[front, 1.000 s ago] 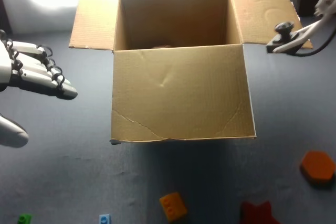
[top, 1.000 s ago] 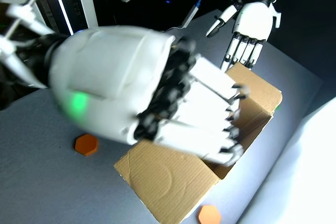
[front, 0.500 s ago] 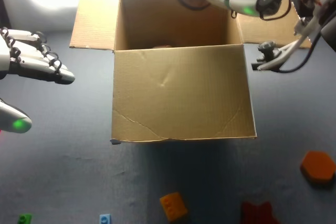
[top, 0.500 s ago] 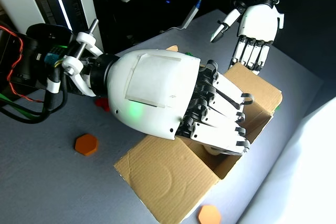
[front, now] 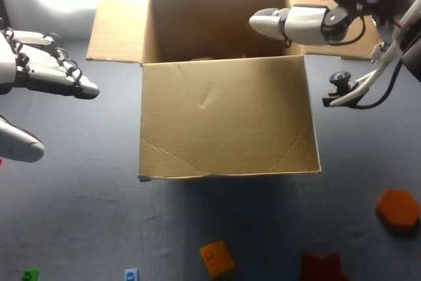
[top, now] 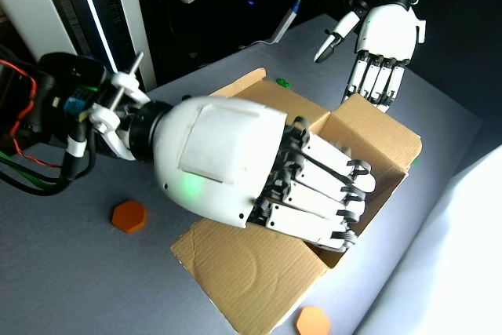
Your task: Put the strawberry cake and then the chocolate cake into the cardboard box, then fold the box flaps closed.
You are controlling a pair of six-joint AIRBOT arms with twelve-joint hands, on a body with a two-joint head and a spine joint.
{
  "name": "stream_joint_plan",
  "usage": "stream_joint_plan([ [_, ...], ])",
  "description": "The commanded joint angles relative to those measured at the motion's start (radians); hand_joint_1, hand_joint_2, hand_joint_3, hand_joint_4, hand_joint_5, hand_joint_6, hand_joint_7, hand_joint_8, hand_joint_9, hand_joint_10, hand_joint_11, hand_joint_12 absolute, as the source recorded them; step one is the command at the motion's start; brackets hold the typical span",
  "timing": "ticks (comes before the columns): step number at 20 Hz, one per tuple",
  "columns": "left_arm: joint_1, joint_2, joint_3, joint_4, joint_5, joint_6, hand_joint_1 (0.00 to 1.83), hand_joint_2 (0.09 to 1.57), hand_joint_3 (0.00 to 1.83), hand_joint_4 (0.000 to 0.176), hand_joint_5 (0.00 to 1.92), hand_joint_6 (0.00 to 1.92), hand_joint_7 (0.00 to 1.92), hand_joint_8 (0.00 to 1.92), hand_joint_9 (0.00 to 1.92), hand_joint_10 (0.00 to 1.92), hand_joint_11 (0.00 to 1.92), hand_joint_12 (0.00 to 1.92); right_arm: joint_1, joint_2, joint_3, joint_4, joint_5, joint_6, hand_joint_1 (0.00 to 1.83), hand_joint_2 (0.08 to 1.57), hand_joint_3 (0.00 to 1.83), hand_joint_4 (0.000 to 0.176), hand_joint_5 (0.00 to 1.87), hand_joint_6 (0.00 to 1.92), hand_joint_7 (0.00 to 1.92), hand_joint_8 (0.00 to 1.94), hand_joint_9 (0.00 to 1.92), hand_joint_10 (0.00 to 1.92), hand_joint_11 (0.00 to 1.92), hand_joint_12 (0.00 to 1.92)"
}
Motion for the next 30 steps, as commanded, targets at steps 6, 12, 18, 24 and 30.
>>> stream_joint_plan([
  [6,-0.007,0.003,-0.006,-0.079,-0.013,0.002,0.0,1.13,0.0,0.0,0.2,0.0,0.26,0.0,0.27,0.0,0.0,0.86,0.025,0.063,-0.016,-0.036,0.072,-0.022,0.74,0.94,0.0,0.0,0.06,0.0,0.12,0.0,0.2,0.0,0.0,0.77],
  [12,-0.024,-0.01,0.024,-0.065,-0.016,0.002,0.0,1.14,0.0,0.0,0.18,0.0,0.26,0.0,0.27,0.0,0.0,0.84,0.018,0.201,-0.036,0.092,0.029,-0.111,0.5,0.96,0.0,0.0,0.04,0.0,0.08,0.0,0.11,0.0,0.0,0.6],
  [18,-0.135,-0.066,0.086,0.054,-0.023,0.002,0.0,1.13,0.0,0.0,0.21,0.0,0.27,0.0,0.27,0.0,0.0,0.87,-0.056,0.329,-0.074,0.29,-0.038,-0.343,0.27,1.03,0.02,0.0,0.05,0.01,0.12,0.01,0.13,0.01,0.0,0.59],
  [24,-0.288,-0.076,0.084,0.168,-0.023,-0.047,0.0,1.14,0.0,0.0,0.19,0.0,0.26,0.0,0.25,0.0,0.0,0.83,-0.215,0.351,-0.085,0.335,-0.15,-0.515,0.0,1.14,0.02,0.0,0.05,0.01,0.11,0.0,0.1,0.01,0.0,0.35],
  [30,-0.41,-0.091,0.07,0.274,-0.049,-0.077,0.0,1.14,0.0,0.0,0.2,0.0,0.25,0.0,0.25,0.0,0.0,0.81,-0.267,0.287,-0.091,0.334,-0.201,-0.504,0.0,1.15,0.0,0.0,0.05,0.0,0.11,0.0,0.11,0.01,0.0,0.35],
])
